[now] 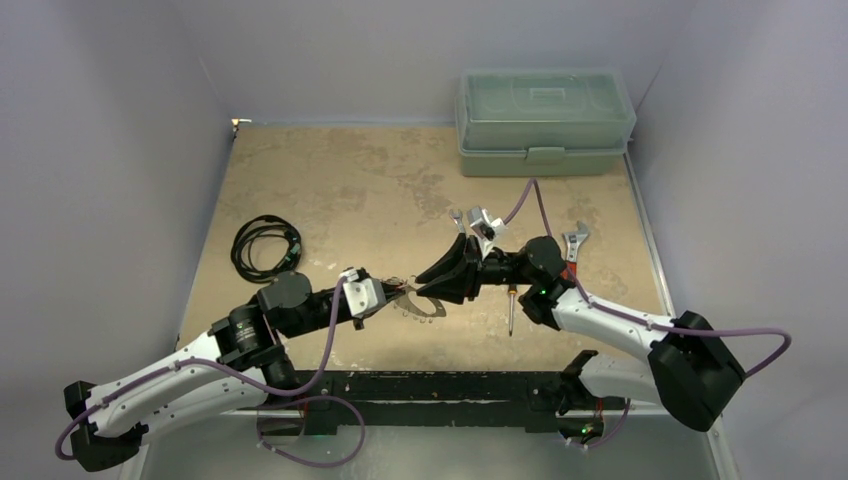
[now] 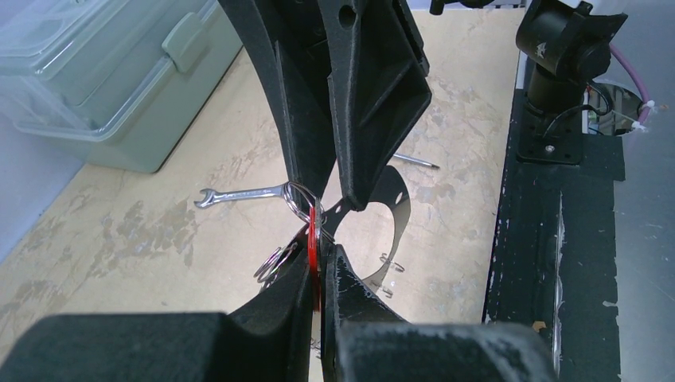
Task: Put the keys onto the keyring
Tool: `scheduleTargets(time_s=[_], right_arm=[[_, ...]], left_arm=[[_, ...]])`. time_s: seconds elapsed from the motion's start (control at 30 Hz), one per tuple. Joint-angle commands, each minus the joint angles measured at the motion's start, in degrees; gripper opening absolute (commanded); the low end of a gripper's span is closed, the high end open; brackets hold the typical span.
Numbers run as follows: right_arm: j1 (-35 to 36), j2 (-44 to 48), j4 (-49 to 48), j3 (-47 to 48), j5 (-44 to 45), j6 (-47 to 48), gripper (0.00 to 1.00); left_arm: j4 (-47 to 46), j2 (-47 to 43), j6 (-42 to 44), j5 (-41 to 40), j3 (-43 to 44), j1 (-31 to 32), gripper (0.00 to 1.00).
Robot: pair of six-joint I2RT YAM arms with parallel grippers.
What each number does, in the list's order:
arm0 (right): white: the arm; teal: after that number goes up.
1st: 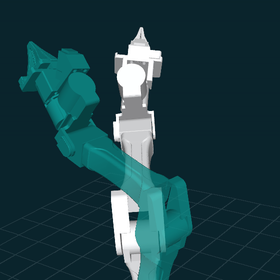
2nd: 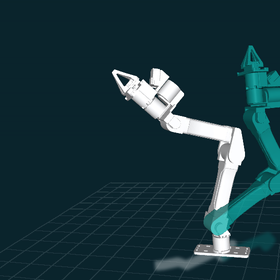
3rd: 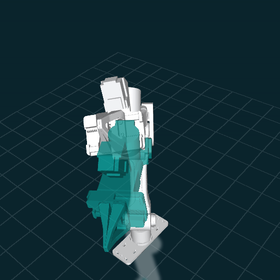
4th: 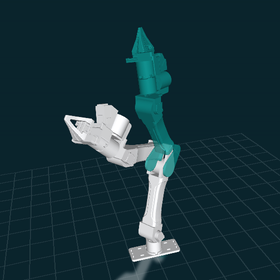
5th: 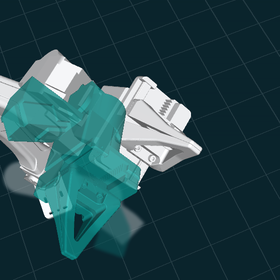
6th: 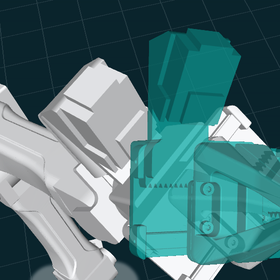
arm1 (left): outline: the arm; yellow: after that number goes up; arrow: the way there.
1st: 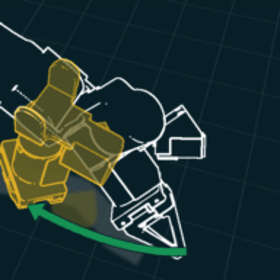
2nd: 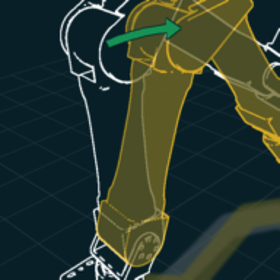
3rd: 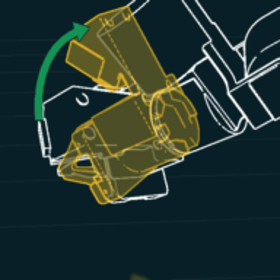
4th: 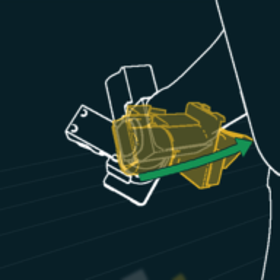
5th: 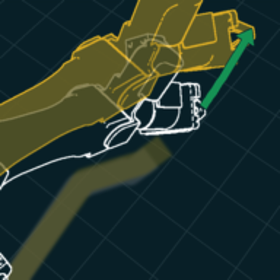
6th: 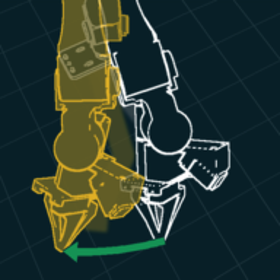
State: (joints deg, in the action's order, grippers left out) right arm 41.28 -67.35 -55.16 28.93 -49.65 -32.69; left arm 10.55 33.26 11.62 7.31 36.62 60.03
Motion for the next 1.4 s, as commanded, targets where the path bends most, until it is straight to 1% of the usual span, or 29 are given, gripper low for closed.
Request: scheduleTargets(time_s=[0.0,0.3,0.5,0.6,0.67,0.7,0.8,0.83,0.87,0.9,1.0,1.03,1.1,1.2,1.37], right_arm=[[-0.15,-0.79,-4.29,2.61,-1.61,-1.57,0.35],[-0.15,-1.29,-7.48,3.28,-3.23,-3.78,0.32],[-0.15,-1.96,-8.01,3.5,-3.62,-3.96,0.2],[-0.21,-2.33,-8.06,3.58,-3.22,-4.13,0.12],[-0.16,-2.51,-8.02,3.71,-3.22,-4.21,0.02],[-0.11,-2.52,-7.99,3.79,-3.44,-4.3,0.0],[-0.16,-1.78,-6.49,4.2,-4.81,-4.24,0.0],[-0.15,-1.13,-4.28,4.8,-5.24,-2.87,0.0],[-0.11,0.13,0.24,5.69,-4.94,-0.16,0.0],[-0.09,1.39,6.79,6.94,-3.57,3.66,0.0],[-0.11,4.53,28.6,12.74,-0.05,19.45,0.0],[-0.07,5.14,33.49,13.97,0.9,23.42,0.0],[-0.1,6.28,41.27,16.05,5.09,28.5,0.0],[-0.06,6.62,50.3,18.48,9.62,33.12,0.0],[0.02,6.71,57.91,20.48,13.04,37.15,0.0]], left_arm=[[-4.5,-0.06,0.07,1.39,0.24,0.18,0.0],[-4.84,0.14,-0.01,1.57,0.05,0.18,0.0],[-5.25,0.32,0.08,1.73,-0.06,0.18,0.0],[-5.43,0.41,0.11,1.82,-0.14,0.18,0.0],[-5.49,0.4,0.05,1.9,-0.15,0.2,0.0],[-5.5,0.44,0.07,2.02,-0.1,0.18,0.0],[-3.77,1.24,0.96,2.55,0.71,0.18,0.0],[-2.71,1.5,1.4,2.53,1.37,0.18,0.0],[-1.5,1.81,1.81,2.35,2.07,0.18,0.0],[-0.43,1.96,2.23,2.05,2.96,0.18,0.0],[2.73,1.68,3.59,0.82,4.3,0.18,0.0],[3.9,1.42,4.21,0.26,4.75,0.18,0.0],[6.27,1.01,5.22,-0.82,5.76,0.19,0.0],[10.87,1.29,6.92,-2.77,7.89,0.22,0.0],[17.58,2.78,9.9,-7.94,11.53,0.18,0.0]])
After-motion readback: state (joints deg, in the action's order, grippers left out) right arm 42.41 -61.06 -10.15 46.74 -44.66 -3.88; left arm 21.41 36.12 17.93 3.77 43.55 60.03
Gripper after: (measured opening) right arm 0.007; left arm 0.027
